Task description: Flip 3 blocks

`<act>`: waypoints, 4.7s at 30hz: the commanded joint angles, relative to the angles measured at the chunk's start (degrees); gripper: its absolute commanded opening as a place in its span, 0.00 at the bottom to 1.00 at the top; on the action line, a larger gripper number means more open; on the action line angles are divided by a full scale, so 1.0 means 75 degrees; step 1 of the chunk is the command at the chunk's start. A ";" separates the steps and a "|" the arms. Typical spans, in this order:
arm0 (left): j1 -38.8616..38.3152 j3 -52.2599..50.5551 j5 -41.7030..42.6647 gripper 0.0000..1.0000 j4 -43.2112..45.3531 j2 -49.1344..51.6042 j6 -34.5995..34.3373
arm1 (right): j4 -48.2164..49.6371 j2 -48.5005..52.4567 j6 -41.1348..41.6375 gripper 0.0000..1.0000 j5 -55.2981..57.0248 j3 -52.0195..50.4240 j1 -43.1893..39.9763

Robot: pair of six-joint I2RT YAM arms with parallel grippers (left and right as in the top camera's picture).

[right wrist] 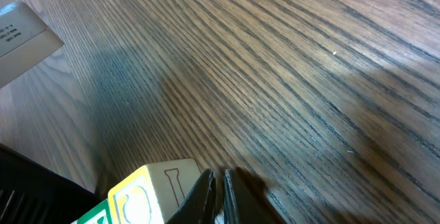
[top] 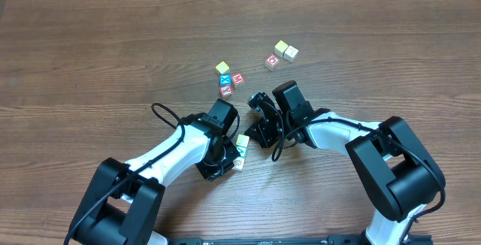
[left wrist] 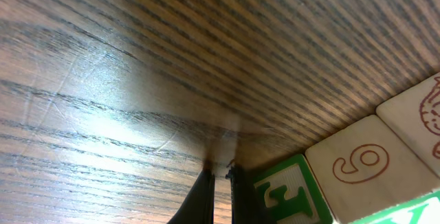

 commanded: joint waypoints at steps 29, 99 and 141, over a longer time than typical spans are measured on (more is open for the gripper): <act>0.0073 -0.0047 -0.0160 0.04 0.0070 0.0096 0.0052 | 0.0017 0.0102 0.0032 0.06 0.0058 0.0006 0.0038; -0.0283 -0.0047 0.0449 0.04 -0.0122 0.0096 -0.2498 | 0.0058 0.0102 0.0213 0.06 0.0163 0.0012 0.0160; -0.0283 -0.0047 0.0507 0.04 -0.0096 0.0096 -0.2640 | 0.0102 0.0102 0.0213 0.06 0.0163 0.0012 0.0239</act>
